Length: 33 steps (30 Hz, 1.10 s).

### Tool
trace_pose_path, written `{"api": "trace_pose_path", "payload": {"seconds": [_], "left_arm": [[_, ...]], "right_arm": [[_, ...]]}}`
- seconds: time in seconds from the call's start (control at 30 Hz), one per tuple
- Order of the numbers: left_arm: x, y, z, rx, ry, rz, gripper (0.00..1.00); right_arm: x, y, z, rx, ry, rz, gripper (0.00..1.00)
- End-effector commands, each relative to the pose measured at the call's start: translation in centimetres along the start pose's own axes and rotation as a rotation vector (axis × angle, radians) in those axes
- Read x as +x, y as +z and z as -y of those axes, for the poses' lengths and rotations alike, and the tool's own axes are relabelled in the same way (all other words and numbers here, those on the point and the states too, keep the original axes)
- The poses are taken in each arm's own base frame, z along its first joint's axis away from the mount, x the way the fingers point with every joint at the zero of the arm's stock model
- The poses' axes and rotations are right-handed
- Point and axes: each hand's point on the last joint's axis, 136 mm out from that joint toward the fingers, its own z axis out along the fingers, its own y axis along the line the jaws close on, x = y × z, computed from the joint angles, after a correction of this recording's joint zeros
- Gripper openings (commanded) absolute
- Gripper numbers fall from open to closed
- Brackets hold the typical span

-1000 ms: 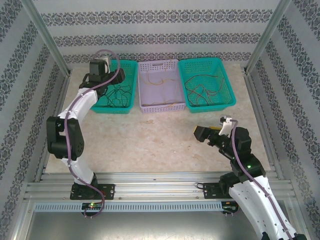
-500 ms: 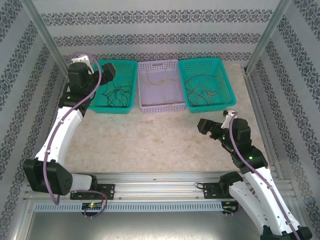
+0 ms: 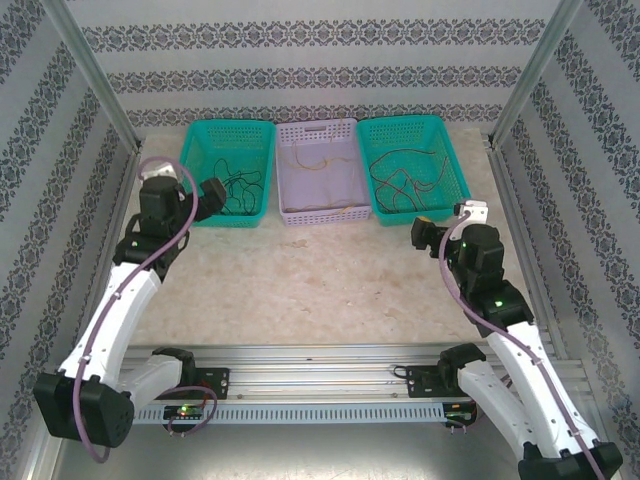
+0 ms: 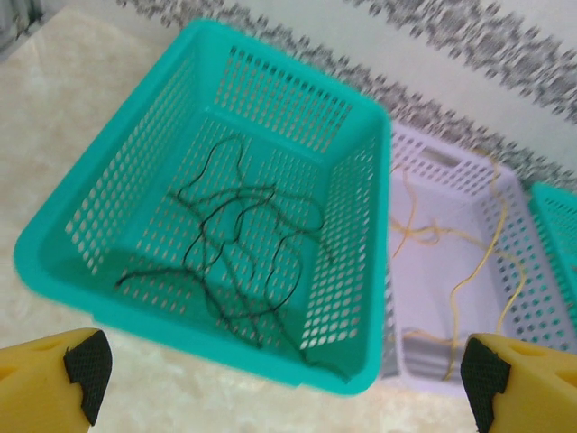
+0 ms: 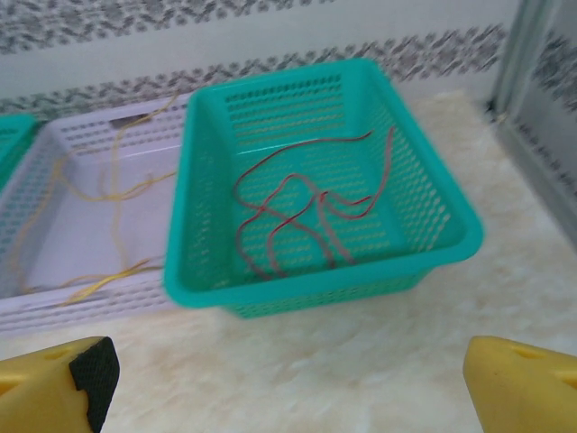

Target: Untangle the cables

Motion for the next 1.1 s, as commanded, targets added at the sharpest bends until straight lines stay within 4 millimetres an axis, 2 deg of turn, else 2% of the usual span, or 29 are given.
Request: {"api": "trace_pose_path", "payload": {"seconds": [0.0, 0.2, 0.27, 0.4, 0.5, 0.63, 0.7, 0.73, 0.8, 0.83, 0.97, 1.07], "left_arm": [[1.5, 0.4, -0.8, -0.012, 0.026, 0.017, 1.00], [4.2, 1.6, -1.7, -0.036, 0.093, -0.043, 1.00], [4.4, 1.7, -2.2, -0.041, 0.082, -0.005, 1.00], [4.6, 1.6, -2.0, 0.010, 0.163, 0.073, 1.00], [5.2, 1.9, -2.3, 0.005, 0.169, 0.065, 1.00], [5.7, 2.3, -3.3, -0.046, 0.197, 0.062, 1.00], [5.9, 2.6, -3.8, -0.061, 0.211, 0.074, 1.00], [6.0, 2.6, -3.8, -0.062, 0.215, 0.081, 1.00], [6.2, 2.7, -4.2, -0.075, 0.235, 0.085, 1.00], [6.4, 2.8, -4.4, -0.078, 0.245, 0.087, 1.00], [6.8, 3.1, -4.9, -0.092, 0.273, 0.098, 1.00], [7.2, 3.4, -5.0, -0.091, 0.304, 0.102, 1.00]], "right_arm": [[-1.0, 1.9, 2.8, 0.157, -0.102, 0.092, 0.98], [1.3, 5.6, 4.0, 0.165, -0.093, 0.052, 0.98], [2.0, 6.6, 4.3, 0.162, -0.074, 0.074, 0.98], [3.8, 8.6, 5.2, 0.179, -0.057, 0.103, 0.98], [4.7, 9.9, 5.8, 0.175, -0.046, 0.111, 0.98], [4.9, 11.2, 4.5, 0.088, -0.072, 0.123, 0.98], [6.4, 12.5, 4.7, 0.093, -0.083, 0.077, 0.98], [7.0, 12.8, 4.9, 0.097, -0.078, 0.074, 0.98], [6.6, 13.0, 4.5, 0.085, -0.097, 0.109, 0.98], [7.8, 12.8, 5.0, 0.101, -0.092, 0.097, 0.98], [9.2, 13.2, 6.3, 0.141, -0.053, 0.149, 0.98], [8.9, 13.5, 6.5, 0.148, -0.042, 0.178, 0.98]]}}
